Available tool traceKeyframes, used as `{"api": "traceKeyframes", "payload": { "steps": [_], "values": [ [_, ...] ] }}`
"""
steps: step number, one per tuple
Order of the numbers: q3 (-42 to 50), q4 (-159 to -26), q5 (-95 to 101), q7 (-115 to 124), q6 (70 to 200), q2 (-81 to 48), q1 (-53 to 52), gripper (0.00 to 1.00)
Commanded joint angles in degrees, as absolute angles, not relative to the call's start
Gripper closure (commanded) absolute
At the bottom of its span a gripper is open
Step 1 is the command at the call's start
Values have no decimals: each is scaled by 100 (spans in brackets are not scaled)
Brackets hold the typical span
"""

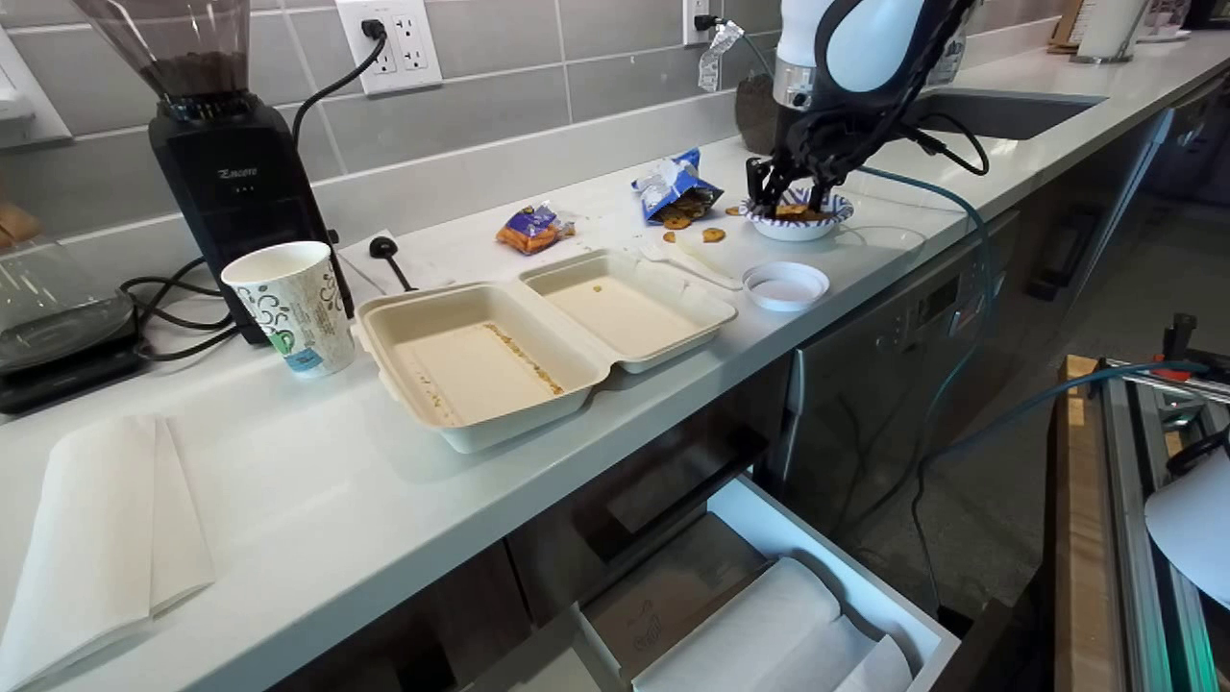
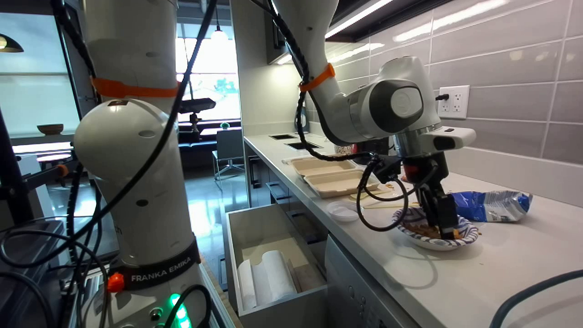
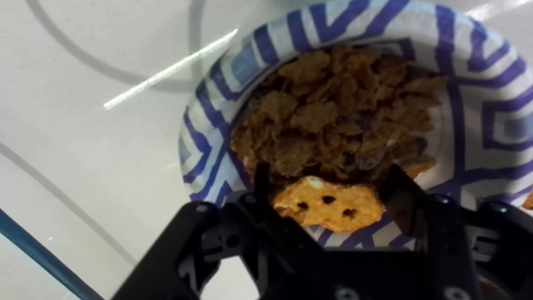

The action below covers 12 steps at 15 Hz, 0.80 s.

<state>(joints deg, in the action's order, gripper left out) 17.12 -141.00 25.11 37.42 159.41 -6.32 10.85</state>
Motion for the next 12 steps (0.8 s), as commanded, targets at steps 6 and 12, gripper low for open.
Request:
{"api": "traceKeyframes", "payload": {
  "steps": [6, 12],
  "values": [
    [1800, -14210, 2714, 3916, 16017, -433, 1010, 34],
    [1781, -14222, 2814, 3955, 16014, -370, 1033, 40]
  ]
}}
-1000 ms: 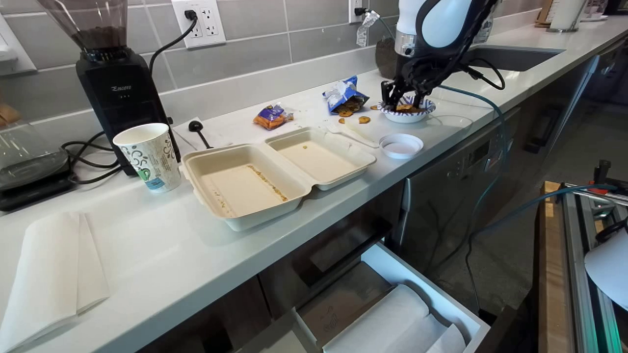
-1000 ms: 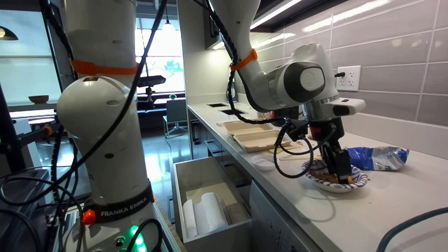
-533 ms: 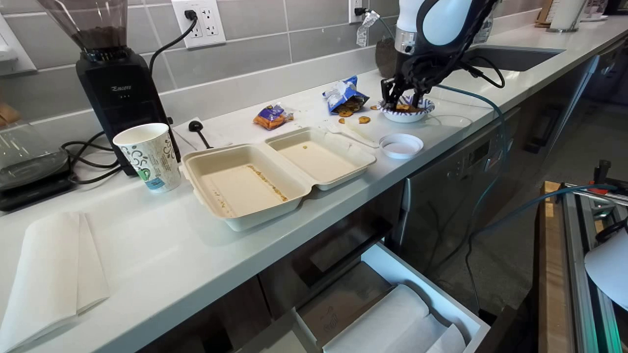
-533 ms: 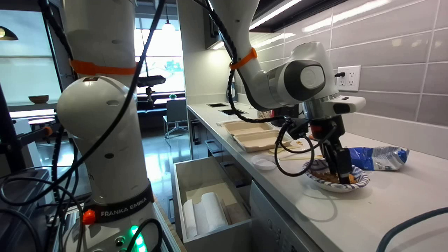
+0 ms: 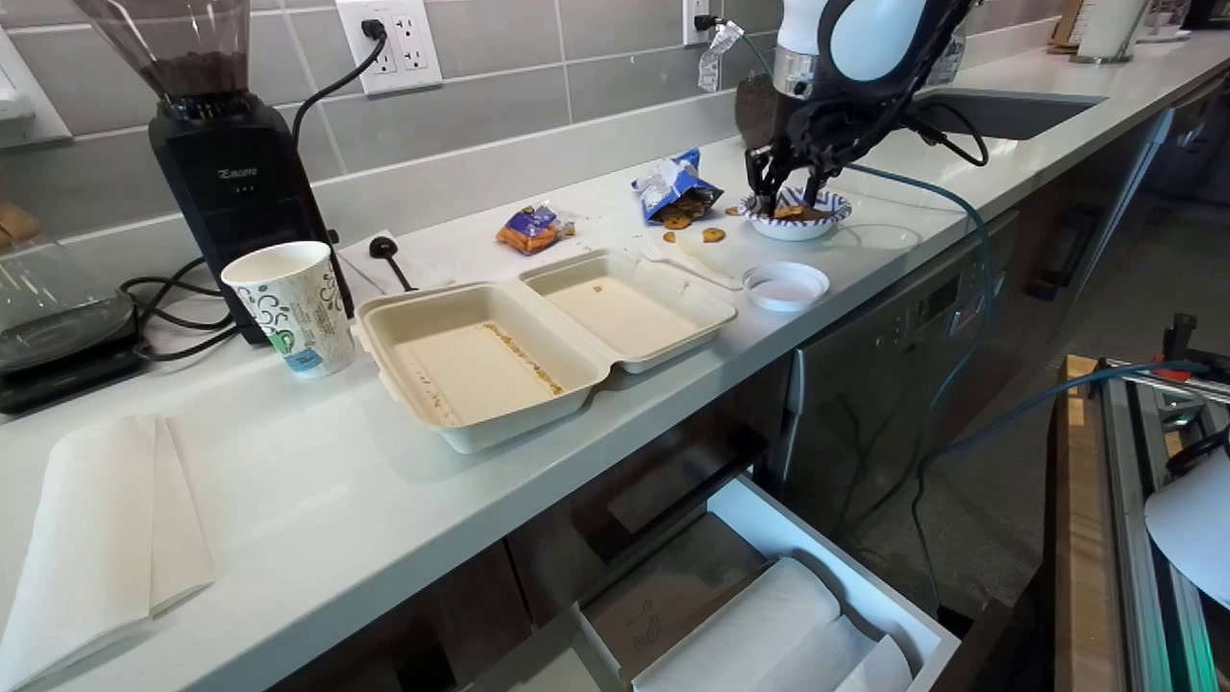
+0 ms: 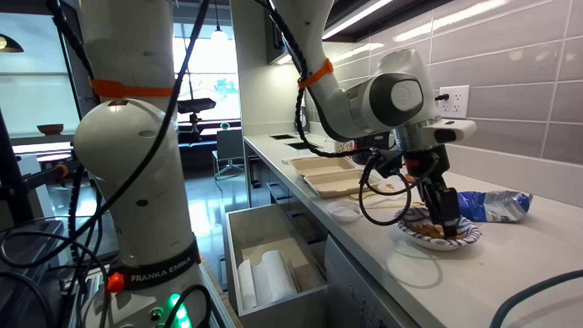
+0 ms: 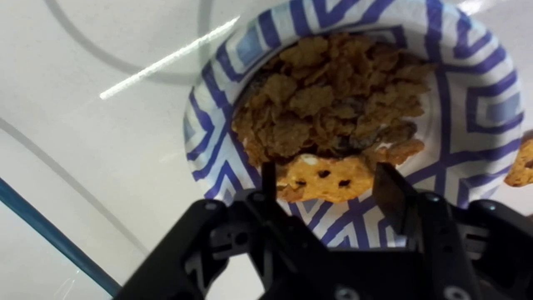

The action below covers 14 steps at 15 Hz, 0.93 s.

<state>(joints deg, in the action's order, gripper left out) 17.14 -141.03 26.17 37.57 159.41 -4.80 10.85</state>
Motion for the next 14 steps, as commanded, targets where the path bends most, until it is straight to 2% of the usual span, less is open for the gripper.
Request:
{"api": "traceKeyframes", "payload": {
  "steps": [1, 3, 4, 8, 9, 14],
  "values": [
    [1780, -14220, 2827, 3973, 16017, -370, 1038, 41],
    [1764, -14204, 2770, 3953, 16021, -405, 1047, 22],
    [1765, -14195, 2781, 3968, 16023, -420, 1046, 16],
    [1763, -14132, 2762, 3967, 16016, -499, 1047, 6],
    [1762, -14118, 2752, 3954, 16008, -519, 1047, 12],
    [1782, -14037, 2766, 3964, 16000, -650, 1034, 20]
  ]
}}
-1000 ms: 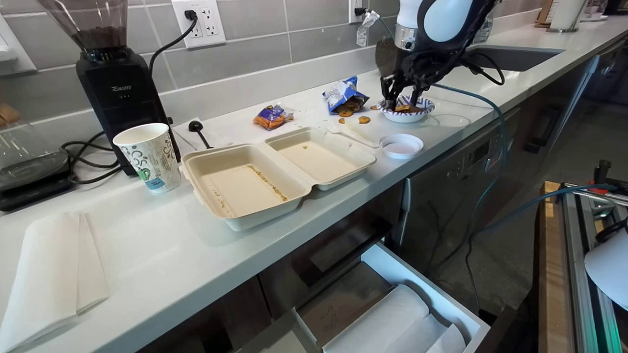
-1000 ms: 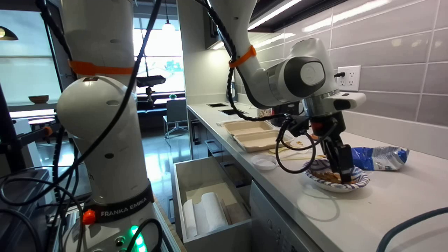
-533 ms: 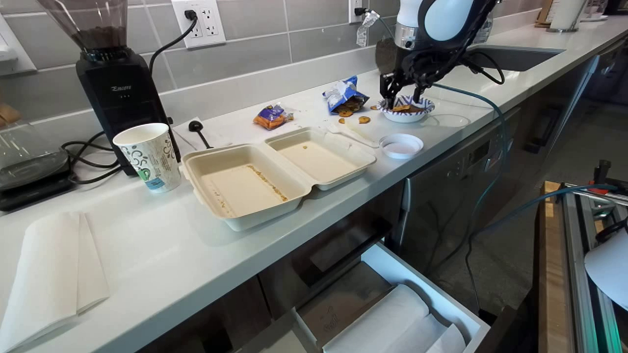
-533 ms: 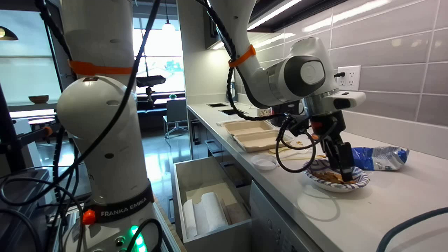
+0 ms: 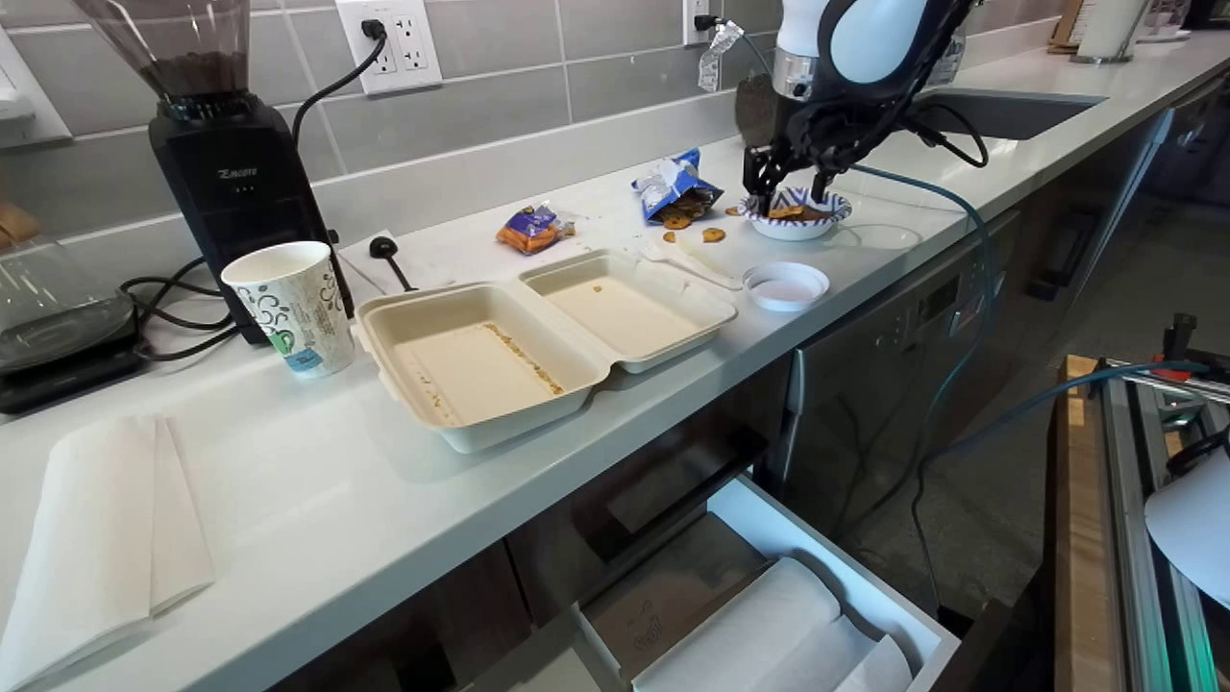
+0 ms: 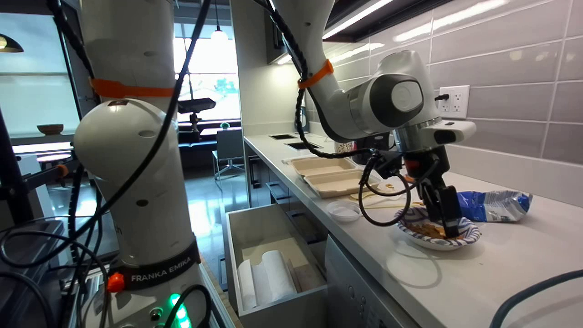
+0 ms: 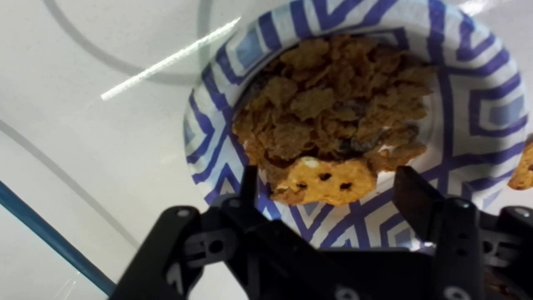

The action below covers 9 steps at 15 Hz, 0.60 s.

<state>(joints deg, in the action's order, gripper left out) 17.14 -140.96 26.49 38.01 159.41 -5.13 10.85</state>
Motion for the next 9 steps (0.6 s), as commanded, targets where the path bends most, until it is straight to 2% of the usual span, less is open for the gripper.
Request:
{"api": "traceKeyframes", "payload": {
  "steps": [1, 9],
  "values": [
    [1789, -14021, 2767, 3966, 16003, -677, 1028, 19],
    [1856, -13899, 2771, 3969, 16003, -817, 991, 17]
  ]
}}
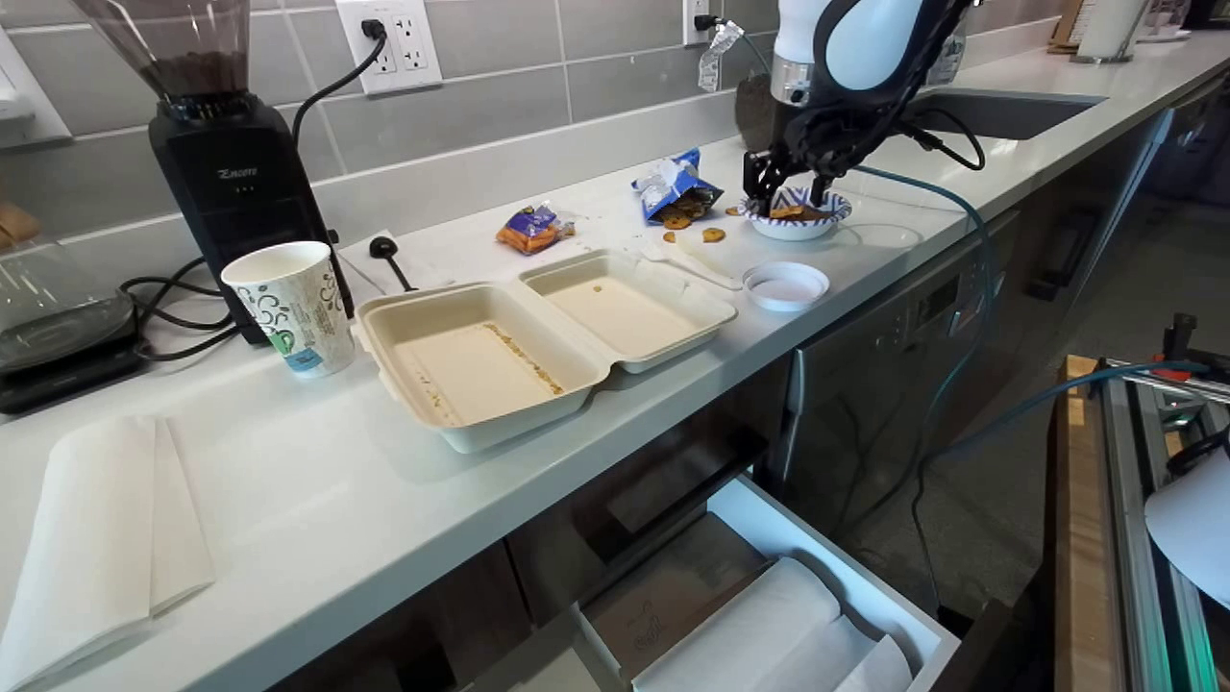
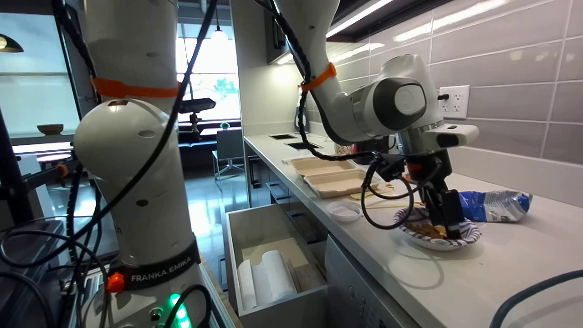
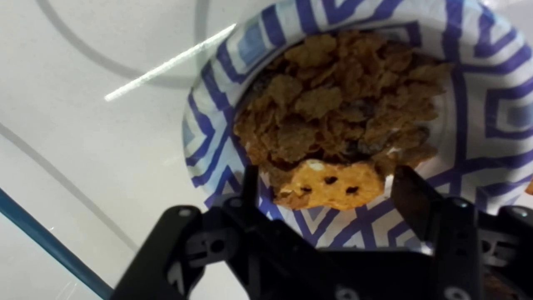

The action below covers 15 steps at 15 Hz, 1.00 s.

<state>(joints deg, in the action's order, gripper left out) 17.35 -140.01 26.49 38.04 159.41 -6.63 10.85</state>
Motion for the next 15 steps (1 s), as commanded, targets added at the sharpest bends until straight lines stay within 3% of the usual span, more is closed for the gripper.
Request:
{"api": "traceKeyframes", "payload": {
  "steps": [1, 9, 14, 15],
  "values": [
    [1868, -13876, 2766, 3965, 16002, -841, 986, 19],
    [1921, -13792, 2728, 3919, 15984, -964, 902, 19],
    [1964, -13753, 2735, 3921, 15981, -1003, 834, 40],
    [1971, -13745, 2743, 3925, 15982, -1006, 824, 38]
  ]
}}
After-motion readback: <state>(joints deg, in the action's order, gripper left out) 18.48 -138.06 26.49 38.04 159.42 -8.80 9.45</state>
